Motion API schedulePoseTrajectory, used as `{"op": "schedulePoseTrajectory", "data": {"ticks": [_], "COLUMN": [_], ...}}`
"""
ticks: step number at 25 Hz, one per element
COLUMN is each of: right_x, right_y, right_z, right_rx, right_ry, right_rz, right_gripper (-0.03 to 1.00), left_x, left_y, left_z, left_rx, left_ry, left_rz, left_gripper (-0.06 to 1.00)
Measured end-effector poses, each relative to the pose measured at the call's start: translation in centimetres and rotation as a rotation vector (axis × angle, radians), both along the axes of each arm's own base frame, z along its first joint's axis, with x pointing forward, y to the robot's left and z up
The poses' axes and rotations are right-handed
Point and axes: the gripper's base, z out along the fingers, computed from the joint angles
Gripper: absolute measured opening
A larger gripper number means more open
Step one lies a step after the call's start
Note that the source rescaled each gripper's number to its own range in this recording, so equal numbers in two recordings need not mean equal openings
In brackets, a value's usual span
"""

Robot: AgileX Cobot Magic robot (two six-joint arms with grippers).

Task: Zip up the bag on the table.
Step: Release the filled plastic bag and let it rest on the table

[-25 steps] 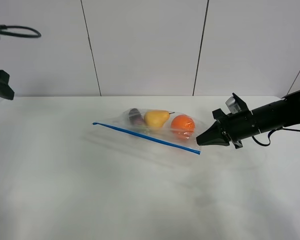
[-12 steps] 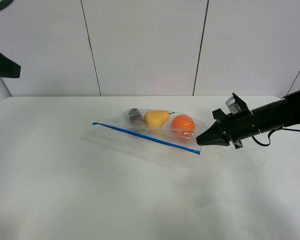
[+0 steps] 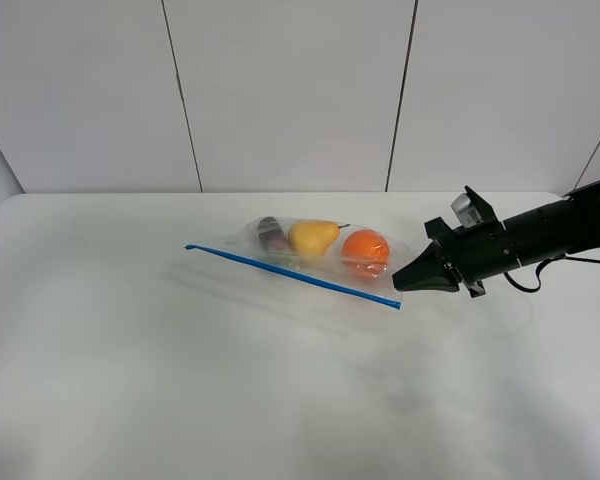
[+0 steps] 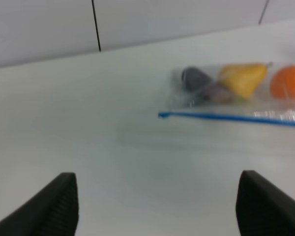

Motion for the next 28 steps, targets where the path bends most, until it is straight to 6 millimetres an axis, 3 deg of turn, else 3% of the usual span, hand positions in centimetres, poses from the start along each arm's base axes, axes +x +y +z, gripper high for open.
{"op": "schedulePoseTrajectory", "data": {"ticks": [8, 15, 22, 28], "right_x": [0.0, -0.1, 0.0, -0.1], "right_y": [0.0, 0.0, 0.0, -0.1], "right_z": [0.0, -0.1, -0.1, -0.1], "right_rx": [-0.004, -0.007, -0.011, -0.016], "right_ry": [0.0, 0.001, -0.001, -0.001], "right_rz": [0.004, 0.008, 0.006, 0.008], "right_gripper": [0.0, 0.0, 0.0, 0.0], "left_x": [-5.3, -8.7, -9.6, -9.1], "left_y": [0.1, 0.2, 0.4, 0.4], "left_z": [-1.7, -4.2, -6.2, -8.1], "left_rx": [-0.001, 0.017, 0.022, 0.014], "left_ry": [0.059, 0.097, 0.124, 0.183], "left_rz": [-0.011, -0.014, 0.001, 0.008], "left_gripper": [1.0, 1.0, 1.0, 1.0]}}
